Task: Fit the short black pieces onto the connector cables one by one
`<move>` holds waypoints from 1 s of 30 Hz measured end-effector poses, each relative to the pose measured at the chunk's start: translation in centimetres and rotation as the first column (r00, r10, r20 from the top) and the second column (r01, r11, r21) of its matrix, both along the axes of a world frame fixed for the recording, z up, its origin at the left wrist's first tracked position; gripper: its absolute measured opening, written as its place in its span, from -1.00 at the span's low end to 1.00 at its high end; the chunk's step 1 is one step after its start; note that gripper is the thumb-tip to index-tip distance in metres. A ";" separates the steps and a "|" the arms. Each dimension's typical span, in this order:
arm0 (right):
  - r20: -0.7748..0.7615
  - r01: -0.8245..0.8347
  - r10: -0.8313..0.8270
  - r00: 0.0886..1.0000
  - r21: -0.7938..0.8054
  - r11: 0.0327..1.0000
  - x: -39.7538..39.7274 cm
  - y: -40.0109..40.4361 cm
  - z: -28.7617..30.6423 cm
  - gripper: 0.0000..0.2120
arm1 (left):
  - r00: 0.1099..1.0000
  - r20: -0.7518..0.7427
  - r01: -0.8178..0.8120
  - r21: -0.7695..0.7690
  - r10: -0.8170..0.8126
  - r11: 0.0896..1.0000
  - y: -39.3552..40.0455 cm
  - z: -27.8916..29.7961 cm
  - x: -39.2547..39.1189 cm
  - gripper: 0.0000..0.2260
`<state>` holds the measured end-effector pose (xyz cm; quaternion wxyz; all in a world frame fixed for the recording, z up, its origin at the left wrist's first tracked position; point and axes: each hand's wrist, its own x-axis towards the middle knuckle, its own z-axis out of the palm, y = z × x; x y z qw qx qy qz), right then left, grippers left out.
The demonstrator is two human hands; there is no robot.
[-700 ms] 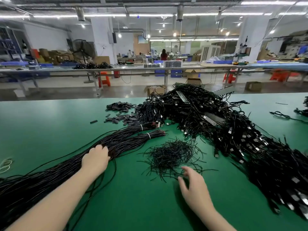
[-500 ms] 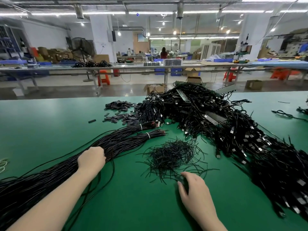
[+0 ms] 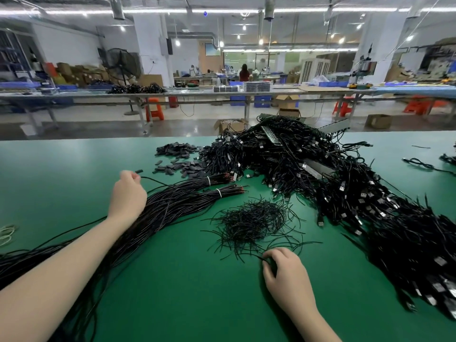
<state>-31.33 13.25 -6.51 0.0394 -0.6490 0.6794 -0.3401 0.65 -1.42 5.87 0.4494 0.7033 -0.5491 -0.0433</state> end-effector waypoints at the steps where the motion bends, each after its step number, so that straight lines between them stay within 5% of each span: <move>1: -0.001 0.000 0.000 1.000 -0.002 1.000 0.0 0.0 0.0 -0.89 | 0.996 -0.079 -0.039 -0.043 0.036 0.998 -0.1 0.1 0.2 -0.80; 6: -0.008 0.009 -0.009 1.000 -0.005 1.000 0.1 -0.1 0.0 -0.89 | 0.966 -0.247 -0.113 -0.136 0.077 0.984 -0.5 0.8 2.2 -0.78; 9: -0.011 0.013 -0.013 1.000 -0.001 1.000 0.0 -0.2 0.0 -0.89 | 0.901 -0.412 -0.296 -0.366 0.131 0.882 0.2 2.1 3.6 -0.90; 12: -0.009 0.021 -0.021 1.000 0.010 1.000 0.1 -0.2 -0.1 -0.90 | 0.894 -0.445 -0.310 -0.546 0.044 0.779 0.8 4.6 4.8 -0.87; 14: -0.018 0.020 -0.019 1.000 0.027 0.999 0.2 0.0 0.0 -0.89 | 0.911 -0.410 -0.245 -0.634 -0.049 0.734 1.7 6.8 4.7 -0.89; 17: -0.044 0.011 -0.014 0.999 -0.071 0.997 0.9 0.6 1.0 -0.78 | 0.953 -0.162 0.044 -0.761 -0.255 0.647 4.4 9.5 2.2 -0.97; 20: 0.028 -0.004 0.013 1.000 -0.308 0.952 3.7 1.1 4.8 -0.35 | 0.907 0.031 0.319 -0.702 -0.420 0.637 7.4 8.8 -1.8 -0.87; 23: 0.175 -0.224 0.298 0.938 -0.347 0.911 7.2 0.3 12.5 -0.07 | 0.843 0.175 0.509 -0.564 -0.509 0.650 9.5 5.0 -4.3 -0.82; 25: 0.192 -0.422 0.485 0.853 -0.292 0.858 8.8 -0.6 17.2 -0.20 | 0.804 0.215 0.577 -0.503 -0.554 0.643 10.6 2.9 -5.0 -0.85; 26: 0.084 -0.497 0.531 0.843 -0.254 0.830 9.1 -1.0 19.3 -0.41 | 0.798 0.205 0.585 -0.490 -0.567 0.646 10.9 2.1 -5.0 -0.88; 28: -0.214 -0.532 0.494 0.843 -0.199 0.823 8.9 -1.4 23.3 -0.72 | 0.796 0.202 0.594 -0.446 -0.571 0.669 11.2 0.9 -4.5 -0.89; 30: -0.293 -0.511 0.443 0.847 -0.226 0.829 6.8 -1.9 26.9 -0.77 | 0.773 0.232 0.634 -0.301 -0.590 0.713 11.3 -0.6 -3.0 -0.86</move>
